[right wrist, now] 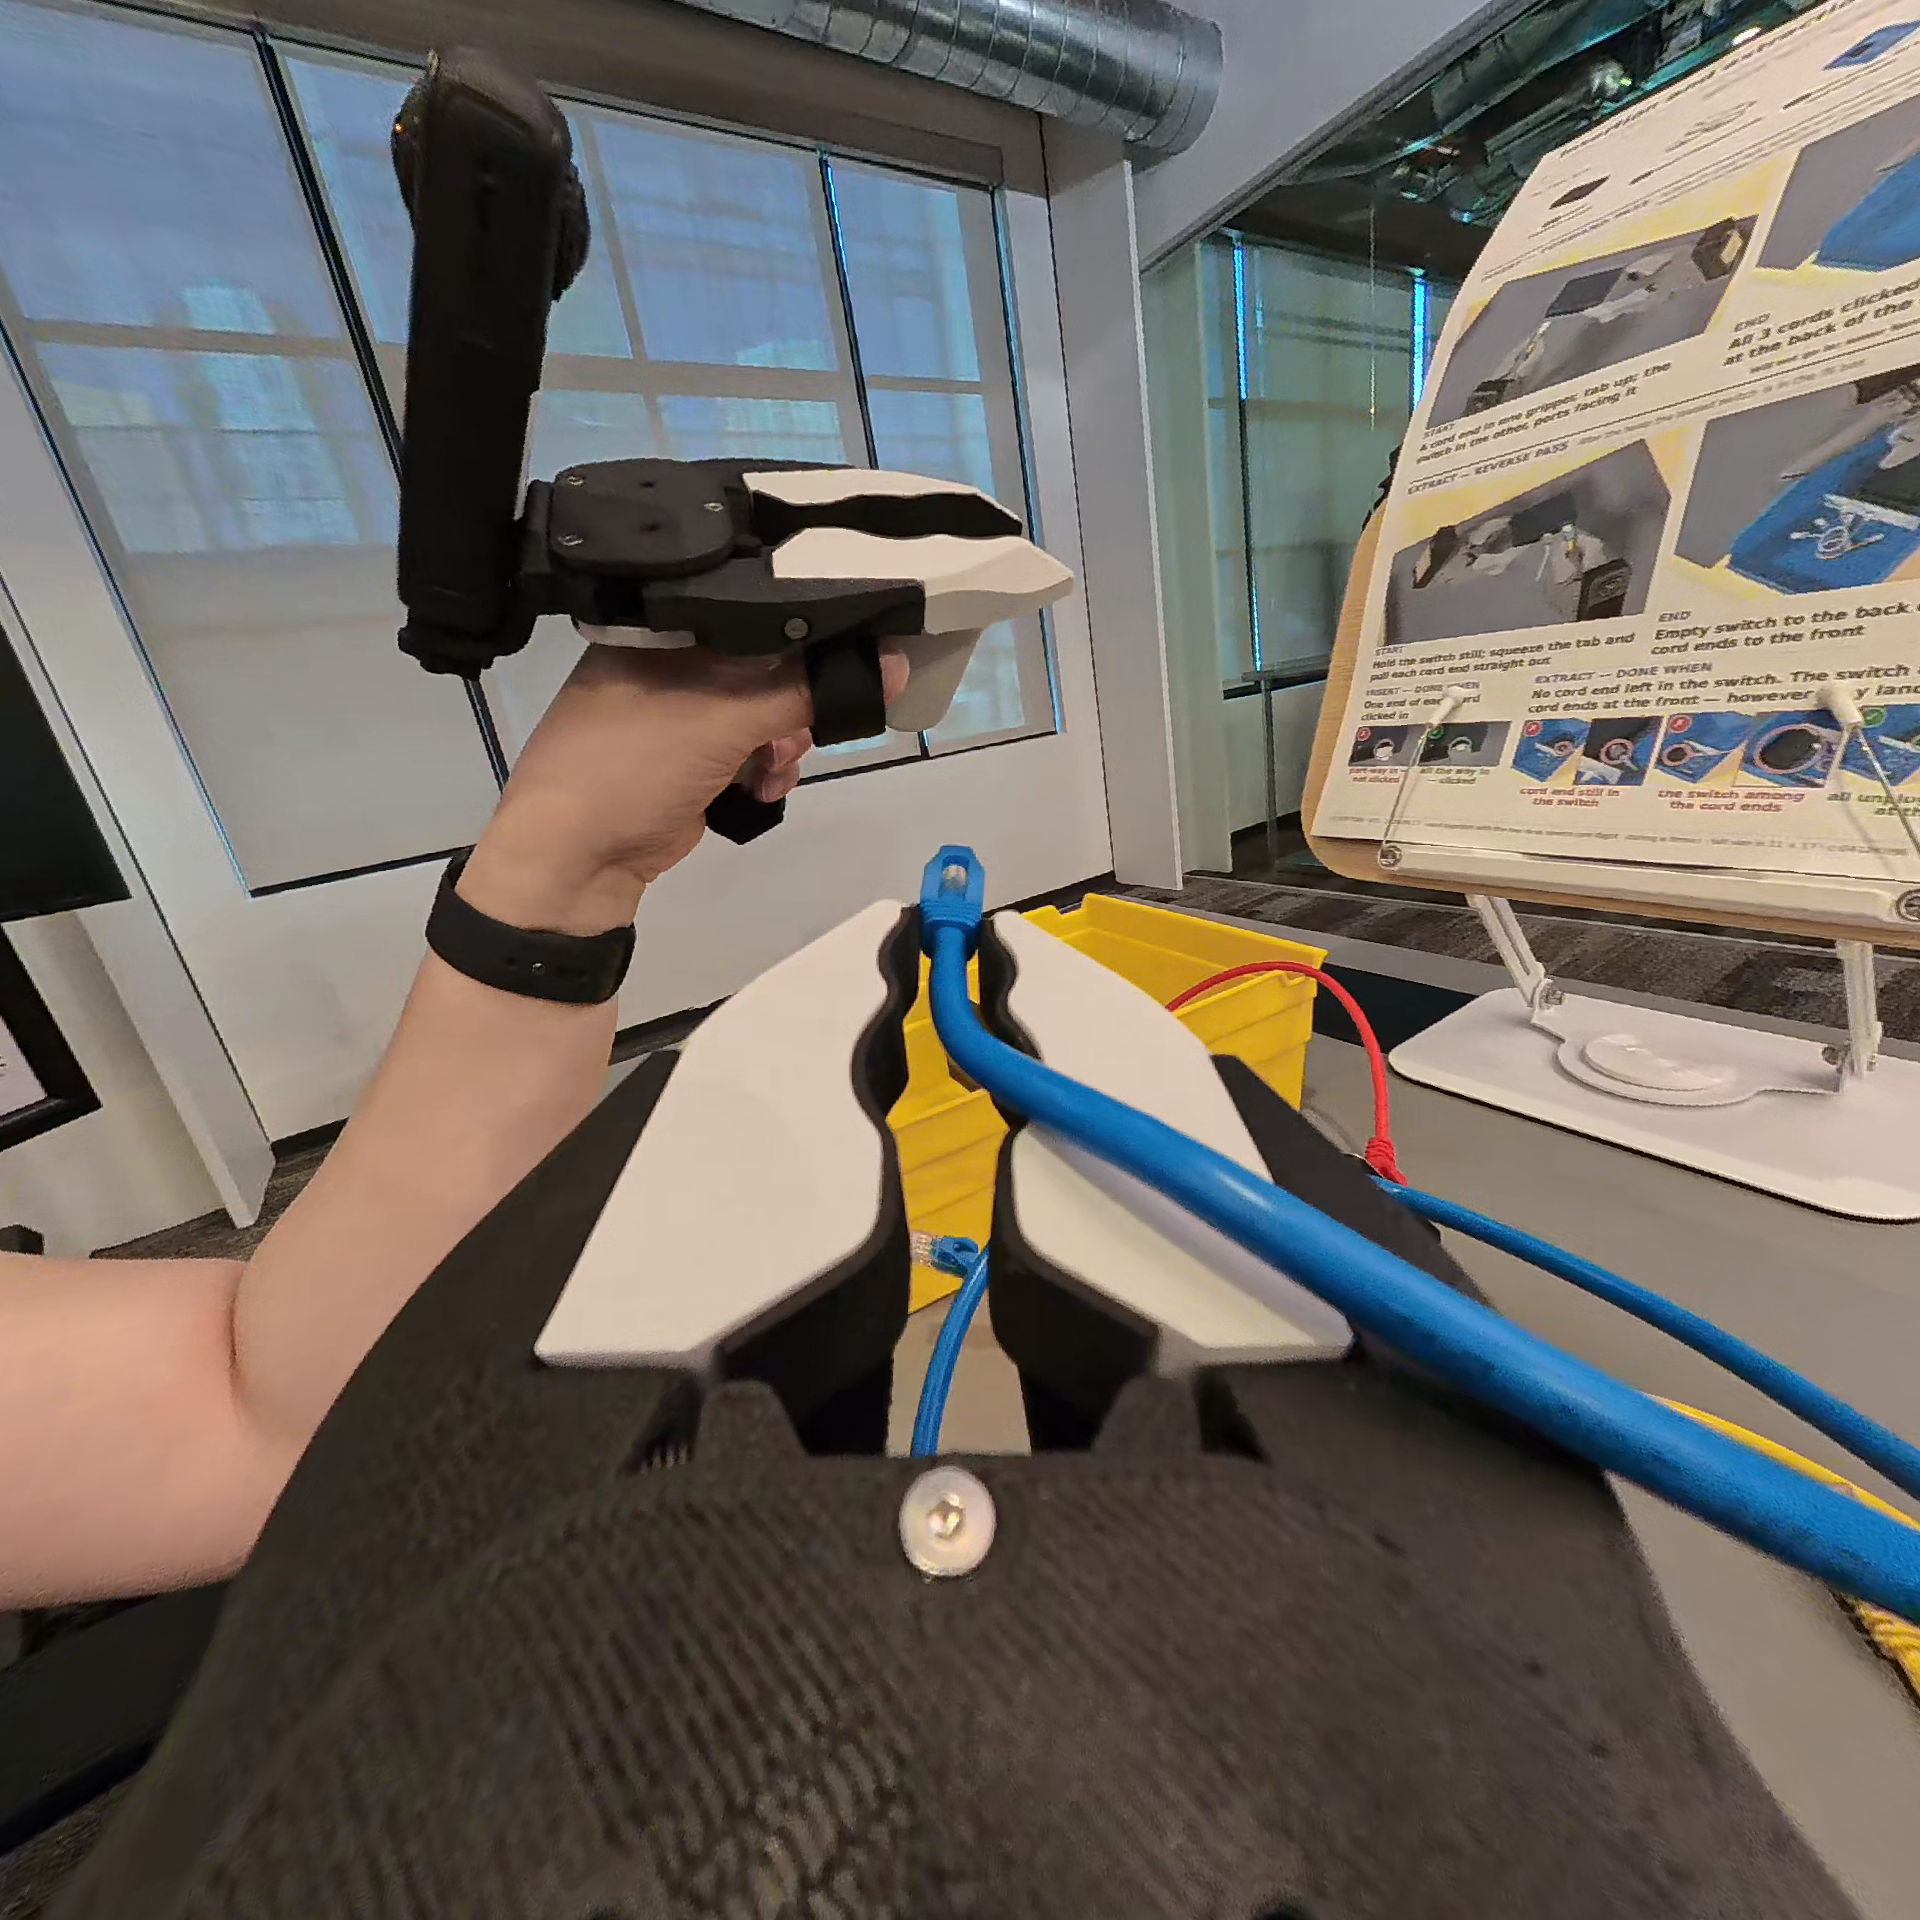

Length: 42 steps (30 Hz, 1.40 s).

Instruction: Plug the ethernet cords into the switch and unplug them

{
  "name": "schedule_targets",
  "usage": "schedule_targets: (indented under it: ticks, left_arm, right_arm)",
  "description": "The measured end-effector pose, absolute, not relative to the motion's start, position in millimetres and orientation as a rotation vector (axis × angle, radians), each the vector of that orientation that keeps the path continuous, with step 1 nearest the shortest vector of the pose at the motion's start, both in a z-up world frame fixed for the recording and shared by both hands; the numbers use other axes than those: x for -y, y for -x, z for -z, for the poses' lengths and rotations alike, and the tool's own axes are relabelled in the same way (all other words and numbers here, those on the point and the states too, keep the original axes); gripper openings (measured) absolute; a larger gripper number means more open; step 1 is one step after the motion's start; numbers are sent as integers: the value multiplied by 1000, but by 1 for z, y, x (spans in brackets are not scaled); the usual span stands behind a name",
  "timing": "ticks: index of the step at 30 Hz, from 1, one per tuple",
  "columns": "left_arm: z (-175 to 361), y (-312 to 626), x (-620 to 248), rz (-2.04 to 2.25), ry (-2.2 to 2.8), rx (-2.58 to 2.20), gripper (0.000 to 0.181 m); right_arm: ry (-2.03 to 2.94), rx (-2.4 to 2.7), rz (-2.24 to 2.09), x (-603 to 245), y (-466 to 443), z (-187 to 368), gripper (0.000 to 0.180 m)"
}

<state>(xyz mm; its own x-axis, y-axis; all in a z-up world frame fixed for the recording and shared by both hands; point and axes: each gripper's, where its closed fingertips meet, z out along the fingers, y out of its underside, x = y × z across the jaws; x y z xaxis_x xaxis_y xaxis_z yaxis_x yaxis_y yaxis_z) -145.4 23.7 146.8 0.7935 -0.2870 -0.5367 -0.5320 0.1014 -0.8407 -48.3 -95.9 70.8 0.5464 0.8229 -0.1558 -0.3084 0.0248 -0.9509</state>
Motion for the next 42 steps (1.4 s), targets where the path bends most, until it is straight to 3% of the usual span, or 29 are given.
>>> schedule_targets:
  ticks: [7,14,20,26,32,38,42]
  left_arm:
    - [-133,137,-26,-122,1552,-750,44]
    - [-49,89,-2,413,1891,-1127,38]
    - [-5,84,-25,126,1927,-1289,41]
    - [19,57,-35,-170,1436,-1772,52]
    - [90,85,-62,-610,1062,-2322,52]
    - [114,79,-72,-623,714,-2485,53]
    - [129,69,-77,-595,551,-2519,43]
  right_arm:
    - [1261,547,-935,103,47,-70,11]
    - [1301,610,-857,114,41,-49,11]
    - [1333,663,-697,123,27,-27,11]
    - [1322,671,-772,130,18,-15,11]
    - [1294,662,-829,131,11,-12,11]
    - [1280,674,-847,133,11,-14,11]
    - [1294,658,-859,131,9,-13,11]
